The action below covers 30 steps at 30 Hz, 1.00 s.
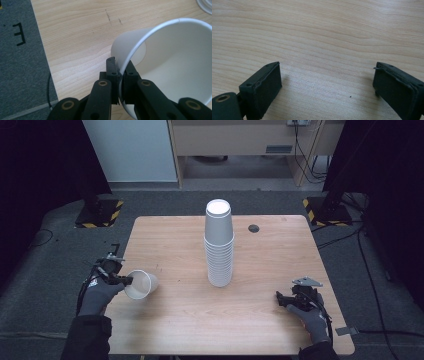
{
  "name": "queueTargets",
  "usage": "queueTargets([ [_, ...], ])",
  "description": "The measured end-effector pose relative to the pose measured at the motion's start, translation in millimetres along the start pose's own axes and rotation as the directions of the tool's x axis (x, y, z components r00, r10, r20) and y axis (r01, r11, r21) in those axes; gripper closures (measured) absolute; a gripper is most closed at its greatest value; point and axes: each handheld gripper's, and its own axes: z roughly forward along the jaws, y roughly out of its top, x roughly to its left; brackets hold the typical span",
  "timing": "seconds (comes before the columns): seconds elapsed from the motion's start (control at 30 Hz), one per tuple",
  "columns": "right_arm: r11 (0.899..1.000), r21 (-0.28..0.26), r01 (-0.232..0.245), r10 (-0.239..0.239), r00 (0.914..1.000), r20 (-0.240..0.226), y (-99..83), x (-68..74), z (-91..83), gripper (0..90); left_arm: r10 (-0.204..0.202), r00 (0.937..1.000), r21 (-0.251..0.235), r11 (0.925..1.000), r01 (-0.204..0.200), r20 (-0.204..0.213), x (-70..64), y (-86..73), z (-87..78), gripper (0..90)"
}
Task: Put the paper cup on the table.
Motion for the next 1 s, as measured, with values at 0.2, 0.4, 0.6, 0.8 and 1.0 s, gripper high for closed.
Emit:
queueTargets([
  [0.2,1.000,-0.001,0.002,-0.002,1.0000,0.000,-0.1,-0.1,0.0,8.5,0.000,1.0000,0.050,0.9987,0.000,-0.001,-1.2,6.5,-0.9,85.9],
  [0.4,1.000,-0.001,0.002,-0.002,1.0000,0.000,0.0,-0.1,0.0,8.5,0.004,1.0000,0.137,0.9906,-0.005,0.008,-2.0,13.0,-2.7,85.9],
  [0.6,1.000,-0.001,0.002,-0.002,1.0000,0.000,0.0,-0.1,0.0,8.5,-0.003,0.9997,0.195,0.9808,-0.002,0.022,-2.2,14.5,0.5,85.9],
  [0.8,1.000,0.000,0.000,0.000,1.0000,0.000,0.0,0.0,0.0,8.5,-0.019,0.9994,0.246,0.9693,0.011,0.030,-2.4,15.0,4.8,85.8],
  [1.0,1.000,0.000,0.000,0.000,1.0000,0.000,0.0,0.0,0.0,8.5,-0.034,0.9985,0.282,0.9592,0.020,0.043,-2.7,14.2,8.4,85.9],
])
